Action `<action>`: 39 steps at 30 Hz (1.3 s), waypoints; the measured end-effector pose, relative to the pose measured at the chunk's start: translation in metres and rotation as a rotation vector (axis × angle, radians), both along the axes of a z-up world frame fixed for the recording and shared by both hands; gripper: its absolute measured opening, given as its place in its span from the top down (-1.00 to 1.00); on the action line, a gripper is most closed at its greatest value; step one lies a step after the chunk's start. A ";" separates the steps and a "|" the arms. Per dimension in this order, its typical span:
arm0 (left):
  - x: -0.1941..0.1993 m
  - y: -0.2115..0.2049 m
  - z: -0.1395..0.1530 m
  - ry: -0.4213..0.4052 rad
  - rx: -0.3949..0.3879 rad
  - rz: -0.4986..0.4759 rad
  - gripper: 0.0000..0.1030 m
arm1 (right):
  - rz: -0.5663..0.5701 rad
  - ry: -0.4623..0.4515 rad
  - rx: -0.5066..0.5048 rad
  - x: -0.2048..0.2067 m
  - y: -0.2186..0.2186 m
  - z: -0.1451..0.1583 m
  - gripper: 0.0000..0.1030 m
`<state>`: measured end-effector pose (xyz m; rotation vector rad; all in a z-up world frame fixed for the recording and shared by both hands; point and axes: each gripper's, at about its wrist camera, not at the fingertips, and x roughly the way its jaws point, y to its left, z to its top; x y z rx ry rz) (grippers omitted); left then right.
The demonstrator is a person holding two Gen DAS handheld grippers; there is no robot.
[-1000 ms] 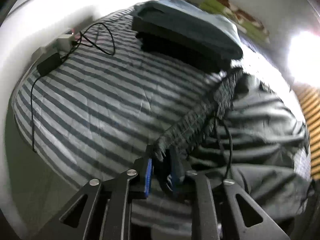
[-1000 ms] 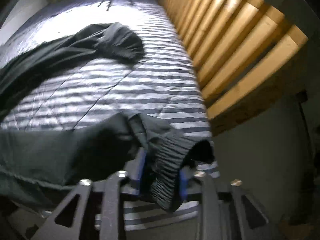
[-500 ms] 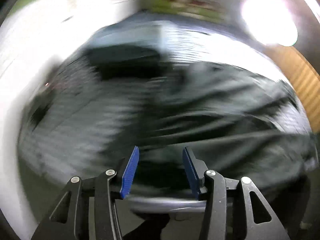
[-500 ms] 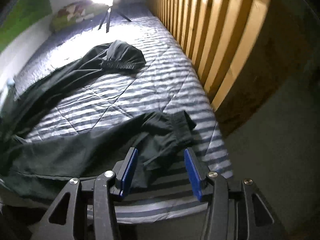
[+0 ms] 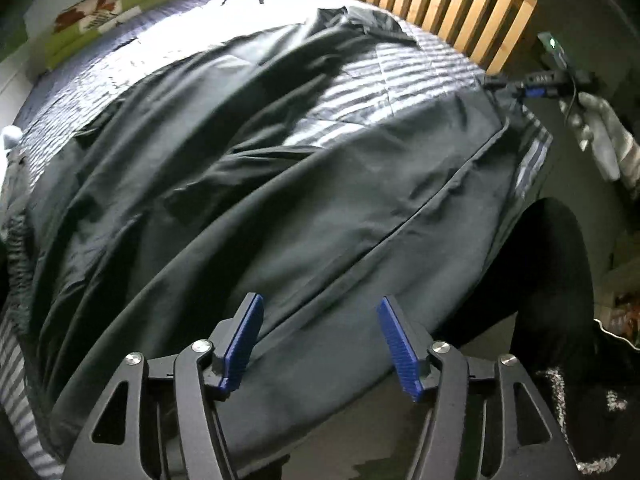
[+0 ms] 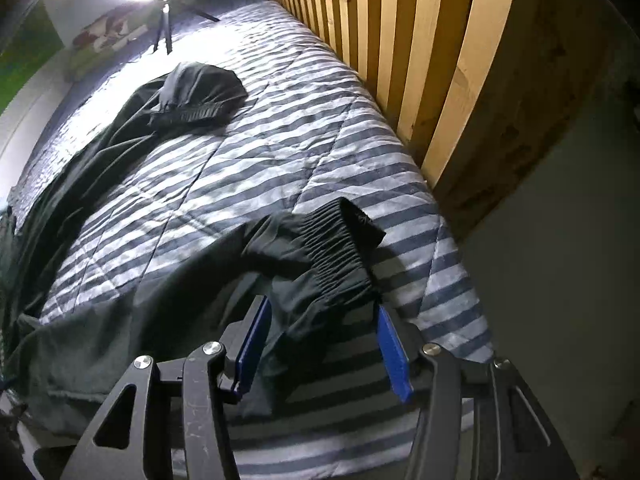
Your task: Fold large clothes
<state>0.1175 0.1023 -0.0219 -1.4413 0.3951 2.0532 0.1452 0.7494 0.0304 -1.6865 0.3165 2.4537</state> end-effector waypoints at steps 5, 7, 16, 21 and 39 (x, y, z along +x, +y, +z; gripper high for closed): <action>-0.013 0.023 -0.032 -0.028 -0.097 -0.048 -0.27 | -0.007 -0.017 0.010 -0.007 0.000 -0.011 0.05; -0.016 0.025 -0.043 -0.048 -0.114 -0.035 0.26 | -0.008 -0.023 0.013 -0.008 0.001 -0.015 0.06; 0.003 0.011 -0.007 0.068 -0.077 0.011 0.97 | -0.035 0.082 0.017 0.012 -0.003 0.011 0.80; -0.024 -0.022 0.041 0.120 0.000 0.141 0.97 | 0.005 0.210 0.003 0.007 -0.023 0.070 0.82; 0.032 0.008 0.000 0.114 -0.126 -0.090 0.97 | -0.033 0.111 -0.033 0.001 -0.007 0.016 0.74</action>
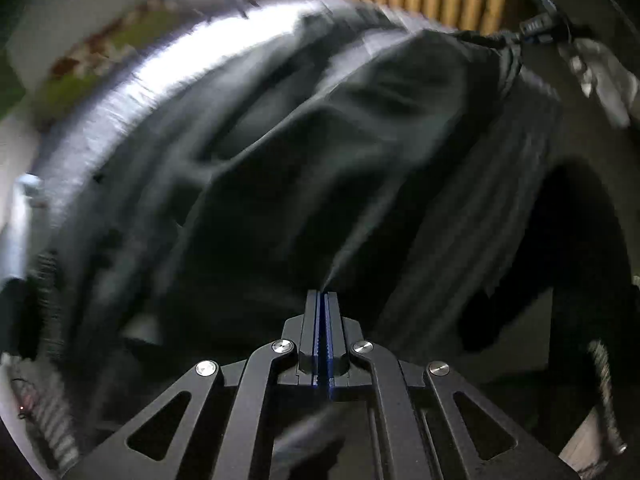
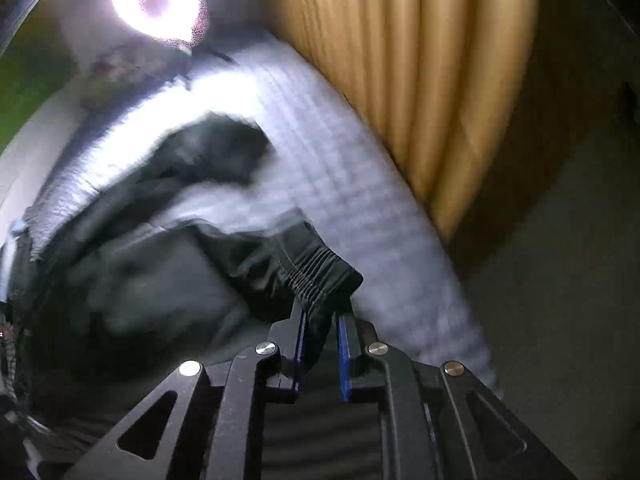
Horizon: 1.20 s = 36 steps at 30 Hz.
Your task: Fold large clothes
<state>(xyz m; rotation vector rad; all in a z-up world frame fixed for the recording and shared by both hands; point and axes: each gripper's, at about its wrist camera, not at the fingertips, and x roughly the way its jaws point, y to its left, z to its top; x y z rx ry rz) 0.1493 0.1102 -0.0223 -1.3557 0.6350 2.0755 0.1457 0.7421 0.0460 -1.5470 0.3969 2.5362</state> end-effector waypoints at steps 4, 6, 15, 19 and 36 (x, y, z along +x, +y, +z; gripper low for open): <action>0.011 0.004 -0.011 -0.009 -0.016 -0.014 0.97 | -0.028 -0.029 -0.054 0.022 0.018 -0.022 0.54; 0.012 0.002 -0.010 -0.020 -0.013 -0.009 0.97 | -0.042 -0.012 -0.050 0.025 0.019 -0.020 0.15; 0.025 -0.009 0.009 -0.114 0.053 0.034 0.82 | -0.045 -0.166 0.155 0.017 0.012 -0.037 0.36; 0.009 -0.047 0.039 -0.038 0.094 0.165 0.80 | -0.043 -0.057 0.195 0.020 -0.001 -0.014 0.34; -0.091 -0.282 0.107 0.198 0.310 0.888 0.31 | 0.481 0.103 -0.030 -0.071 -0.254 0.048 0.09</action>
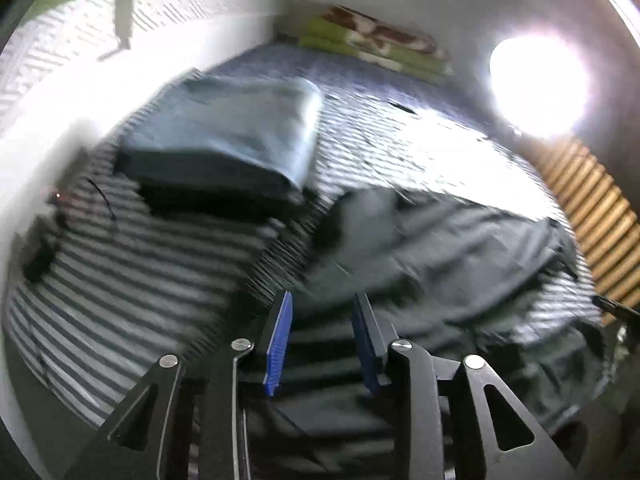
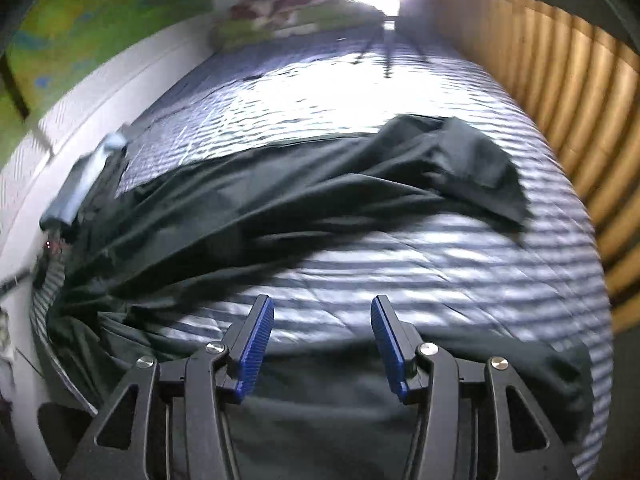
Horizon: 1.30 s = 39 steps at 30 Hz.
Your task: Fold large clothes
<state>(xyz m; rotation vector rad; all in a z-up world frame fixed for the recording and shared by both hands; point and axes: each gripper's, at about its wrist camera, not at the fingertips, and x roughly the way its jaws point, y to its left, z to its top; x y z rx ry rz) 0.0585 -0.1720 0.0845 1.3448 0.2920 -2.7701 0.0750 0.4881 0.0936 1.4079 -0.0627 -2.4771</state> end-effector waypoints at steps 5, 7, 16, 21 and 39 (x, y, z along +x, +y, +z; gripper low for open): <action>-0.059 0.002 -0.017 -0.057 -0.091 -0.095 0.00 | 0.052 -0.061 0.002 -0.016 -0.037 -0.018 0.09; -0.081 0.010 -0.034 -0.083 -0.133 -0.097 0.00 | 0.055 -0.078 0.006 -0.019 -0.038 -0.027 0.09; -0.151 0.010 -0.102 -0.210 -0.175 -0.048 -0.20 | -0.007 -0.148 0.033 -0.020 -0.017 -0.051 0.09; -0.171 -0.006 -0.116 -0.214 -0.123 0.024 -0.20 | -0.009 -0.183 0.018 -0.024 -0.018 -0.064 0.09; -0.145 0.027 -0.105 -0.160 -0.362 0.068 0.15 | -0.120 -0.086 0.074 -0.036 0.032 -0.041 0.09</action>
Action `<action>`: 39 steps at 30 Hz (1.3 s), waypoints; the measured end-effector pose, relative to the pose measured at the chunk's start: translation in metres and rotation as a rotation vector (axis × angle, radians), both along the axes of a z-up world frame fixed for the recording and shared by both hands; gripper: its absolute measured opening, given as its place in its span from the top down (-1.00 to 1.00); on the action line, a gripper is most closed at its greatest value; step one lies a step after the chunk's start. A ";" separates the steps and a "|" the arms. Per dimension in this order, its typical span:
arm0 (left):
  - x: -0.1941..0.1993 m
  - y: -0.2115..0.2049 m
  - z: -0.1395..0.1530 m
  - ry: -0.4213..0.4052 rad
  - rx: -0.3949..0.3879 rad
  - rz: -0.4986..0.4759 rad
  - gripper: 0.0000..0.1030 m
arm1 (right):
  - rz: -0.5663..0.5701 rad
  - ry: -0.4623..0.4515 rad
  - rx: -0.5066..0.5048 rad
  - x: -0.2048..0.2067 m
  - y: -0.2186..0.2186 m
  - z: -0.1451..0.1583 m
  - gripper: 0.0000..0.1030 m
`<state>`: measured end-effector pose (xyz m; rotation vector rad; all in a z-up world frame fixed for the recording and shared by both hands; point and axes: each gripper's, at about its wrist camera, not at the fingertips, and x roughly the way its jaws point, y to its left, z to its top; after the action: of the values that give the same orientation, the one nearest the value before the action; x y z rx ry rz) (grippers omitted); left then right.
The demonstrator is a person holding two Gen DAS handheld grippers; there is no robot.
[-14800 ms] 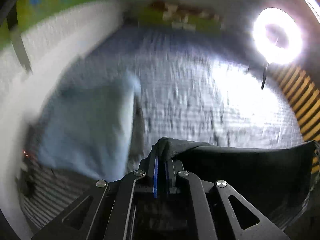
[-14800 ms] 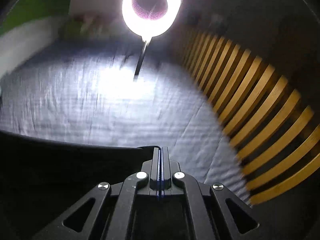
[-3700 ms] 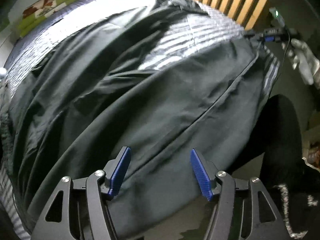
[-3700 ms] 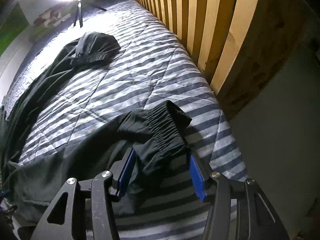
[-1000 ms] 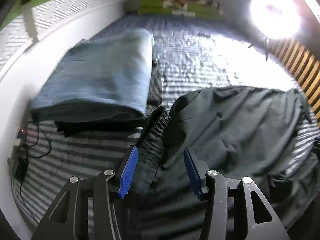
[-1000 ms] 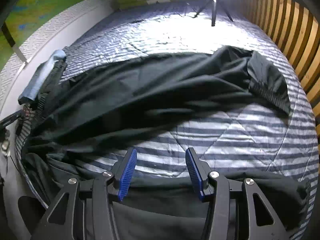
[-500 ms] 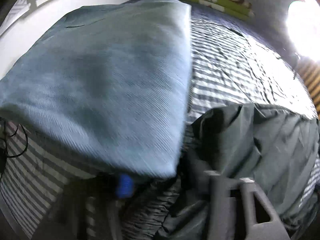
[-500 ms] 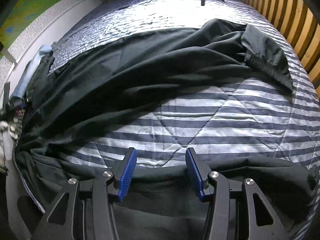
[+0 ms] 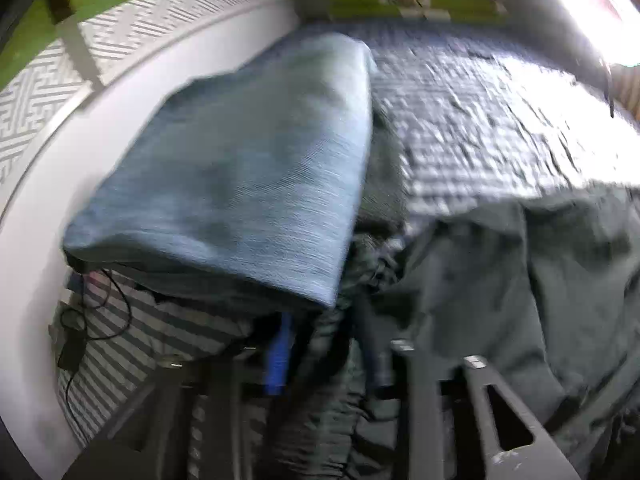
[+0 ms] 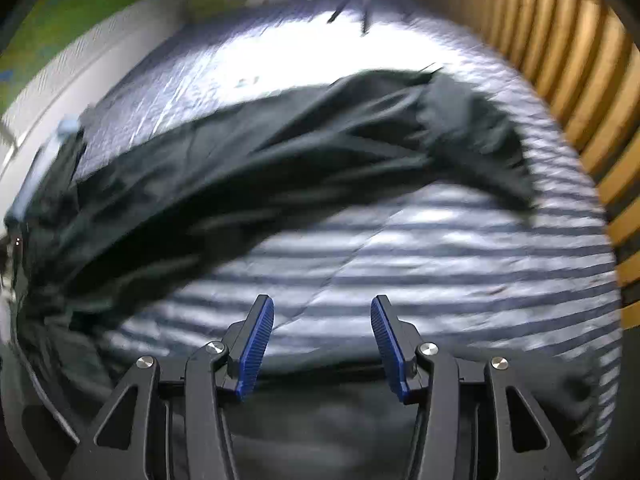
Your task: Fold large clothes
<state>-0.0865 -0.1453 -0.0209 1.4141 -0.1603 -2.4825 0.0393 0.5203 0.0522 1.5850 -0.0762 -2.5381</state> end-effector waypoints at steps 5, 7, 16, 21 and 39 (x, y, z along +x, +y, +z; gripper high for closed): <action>0.018 0.024 0.010 -0.003 0.030 -0.064 0.00 | -0.178 0.044 0.002 -0.016 0.072 0.019 -0.03; 0.036 0.039 0.023 0.008 0.055 -0.099 0.00 | -0.270 0.058 -0.013 -0.030 0.104 0.021 -0.03; 0.084 0.193 0.074 0.016 0.165 -0.494 0.00 | -0.115 0.055 0.076 -0.101 0.079 -0.015 -0.07; 0.075 0.318 0.058 -0.064 0.204 -0.781 0.00 | -0.020 0.077 0.293 -0.129 0.051 -0.037 -0.25; 0.063 0.383 0.001 -0.166 0.178 -0.999 1.00 | -0.187 0.104 0.036 -0.140 0.149 0.042 0.62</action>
<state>-0.0237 0.2378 -0.0197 1.9479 -0.8928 -3.1680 -0.1002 0.6696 0.0945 1.5207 -0.1754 -2.7743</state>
